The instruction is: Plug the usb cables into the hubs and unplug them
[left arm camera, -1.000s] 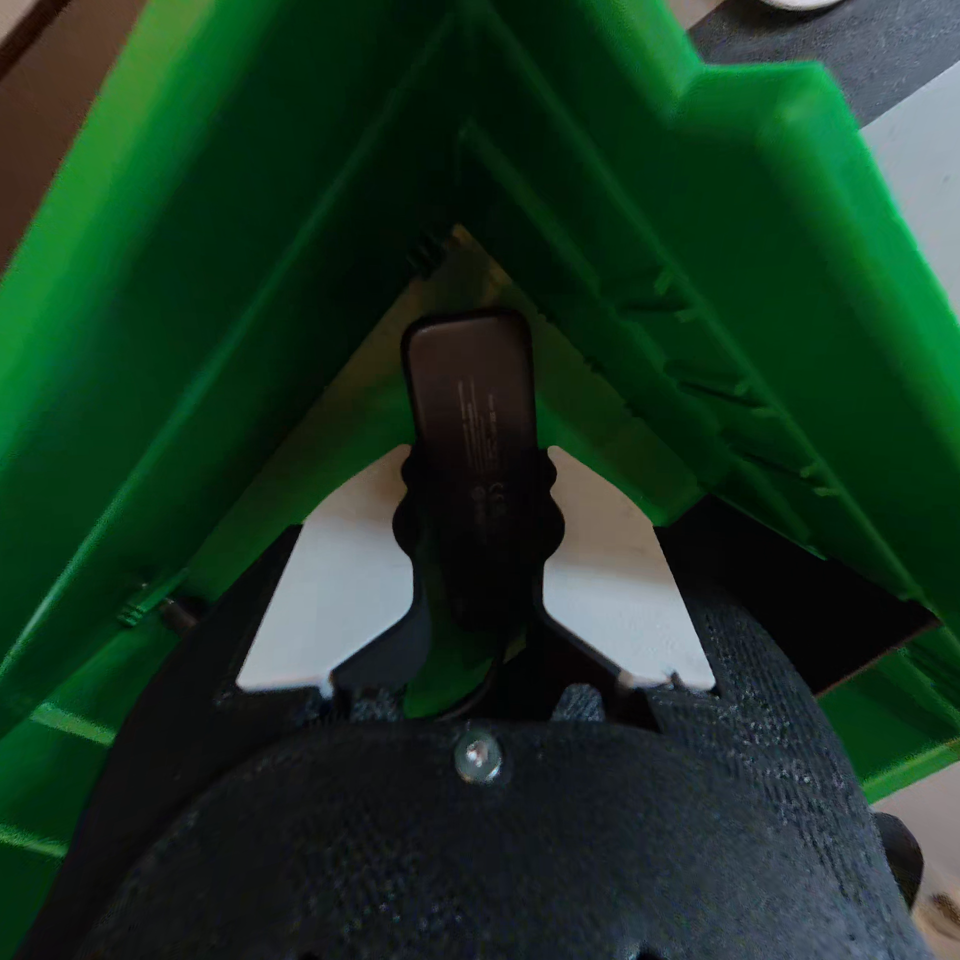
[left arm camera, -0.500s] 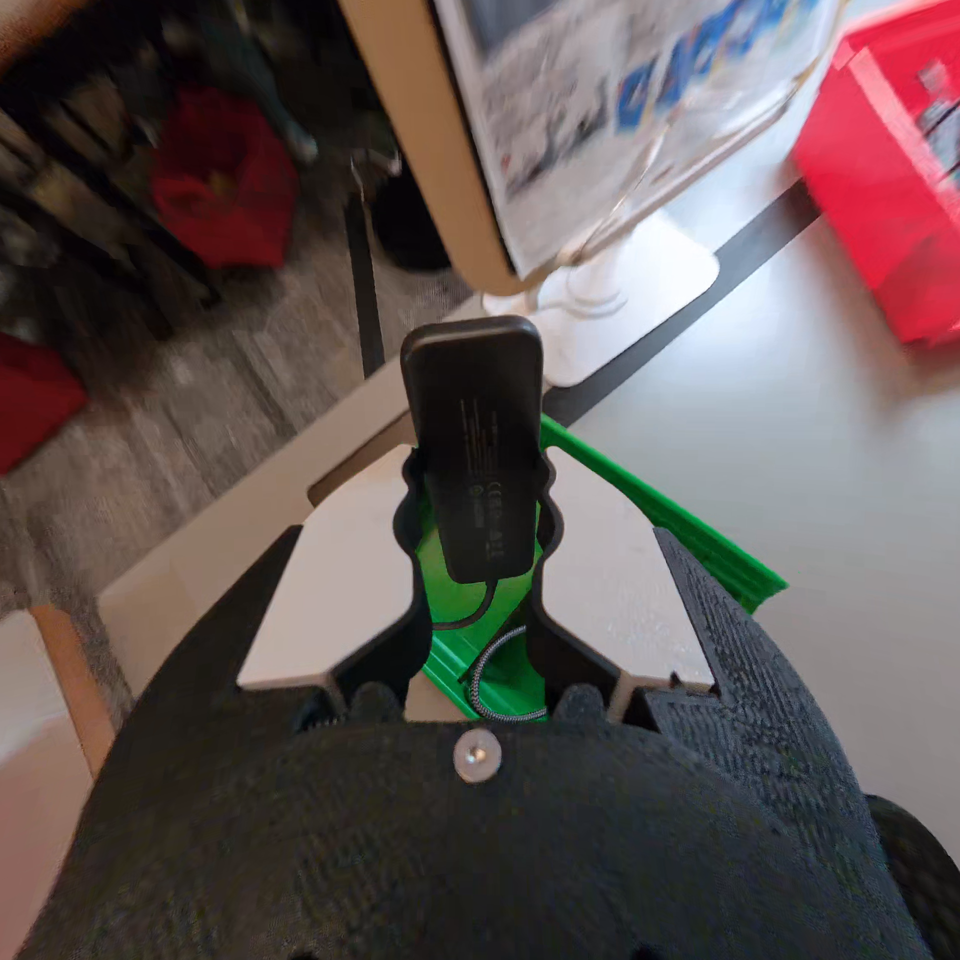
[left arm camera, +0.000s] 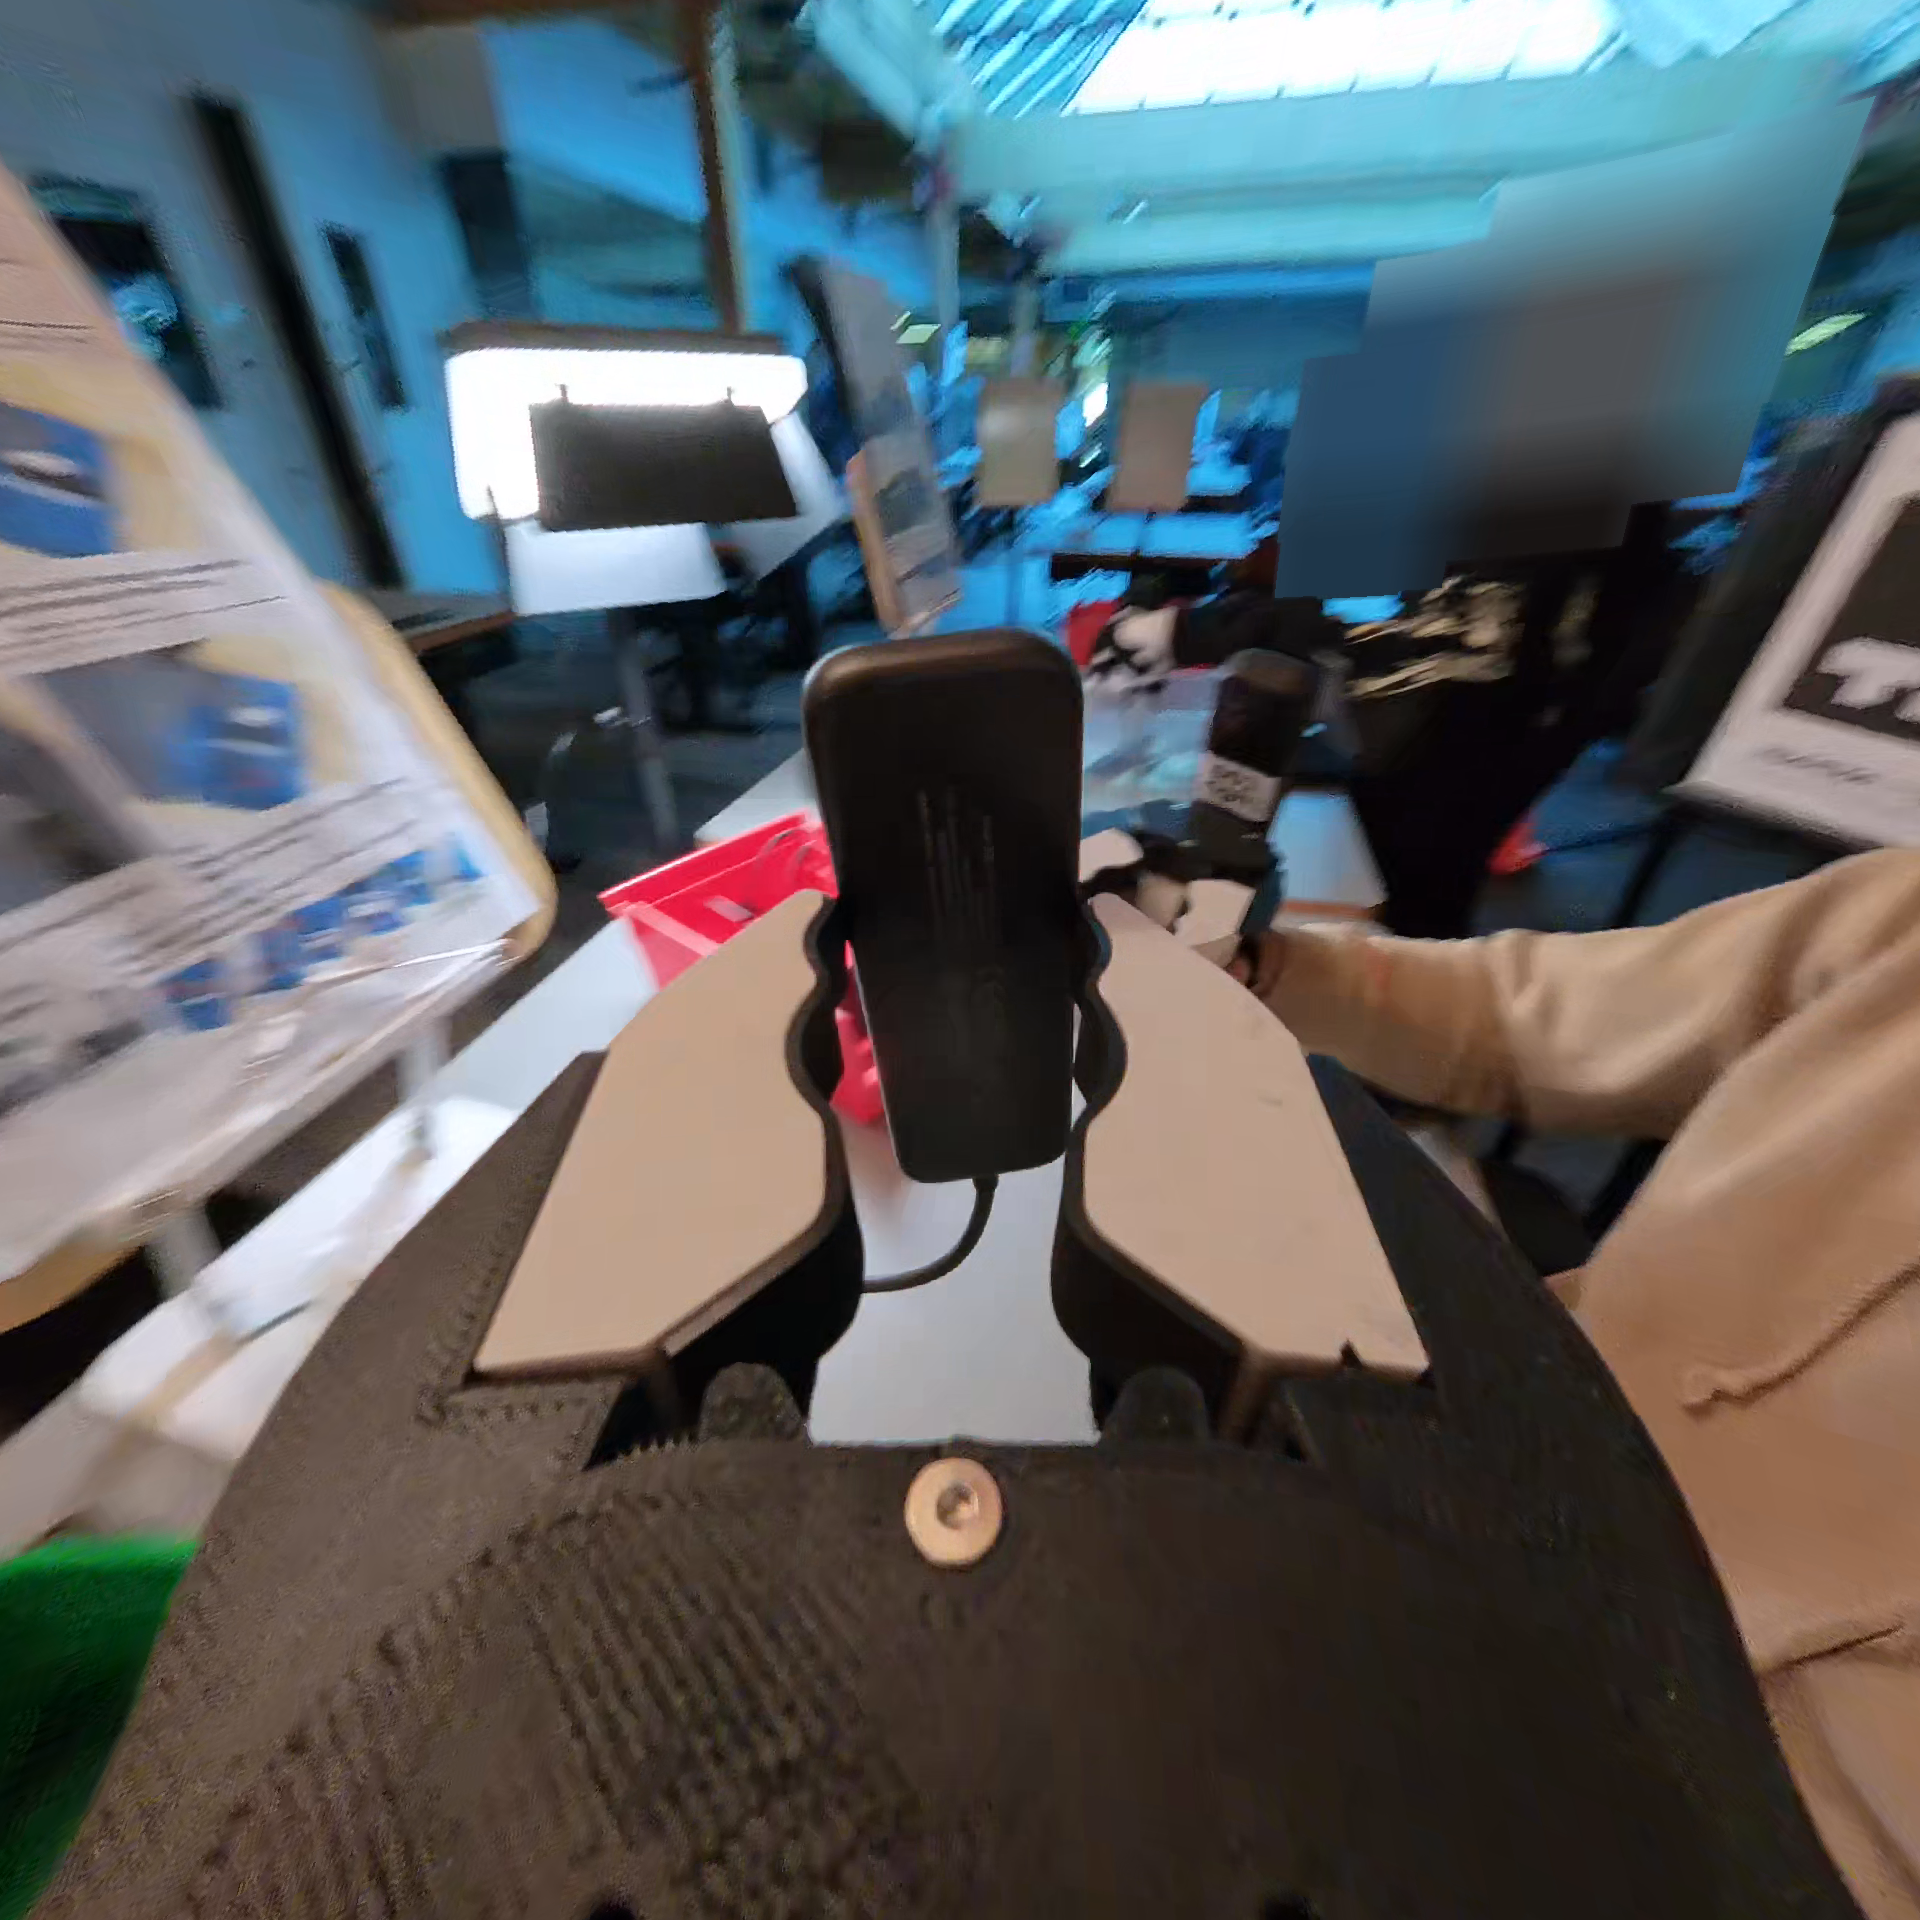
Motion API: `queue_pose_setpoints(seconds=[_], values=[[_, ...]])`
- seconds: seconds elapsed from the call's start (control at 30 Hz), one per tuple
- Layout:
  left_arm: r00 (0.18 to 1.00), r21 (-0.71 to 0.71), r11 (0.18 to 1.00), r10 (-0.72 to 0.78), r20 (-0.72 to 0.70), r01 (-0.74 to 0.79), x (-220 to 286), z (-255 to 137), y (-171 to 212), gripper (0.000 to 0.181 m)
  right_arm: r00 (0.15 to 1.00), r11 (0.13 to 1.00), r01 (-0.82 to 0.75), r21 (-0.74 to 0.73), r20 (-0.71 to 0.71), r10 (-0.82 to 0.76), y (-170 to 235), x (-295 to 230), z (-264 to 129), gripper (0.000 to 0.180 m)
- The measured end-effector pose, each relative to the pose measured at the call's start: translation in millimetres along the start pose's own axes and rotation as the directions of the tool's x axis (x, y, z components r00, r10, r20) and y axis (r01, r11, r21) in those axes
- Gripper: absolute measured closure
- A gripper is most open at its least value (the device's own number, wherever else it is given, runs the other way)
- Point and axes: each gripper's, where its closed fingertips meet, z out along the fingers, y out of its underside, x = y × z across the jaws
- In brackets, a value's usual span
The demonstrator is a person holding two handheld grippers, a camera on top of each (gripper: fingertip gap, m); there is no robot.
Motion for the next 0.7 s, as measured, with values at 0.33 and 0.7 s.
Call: queue_pose_setpoints(seconds=[0.33, 0.7], values=[[0.844, 0.047, 0.997, -0.031, -0.535, 0.067, 96, 58, 59, 0.139, 0.825, 0.973, -0.203, -0.113, 0.515, 0.232, -8, -85, 33, 0.115], [0.826, 0.060, 0.986, -0.097, -0.556, 0.156, 95, 69, 67, 0.139, 0.679, 0.925, -0.363, -0.117, 0.646, 0.348, -7, -99, 28, 0.144]])
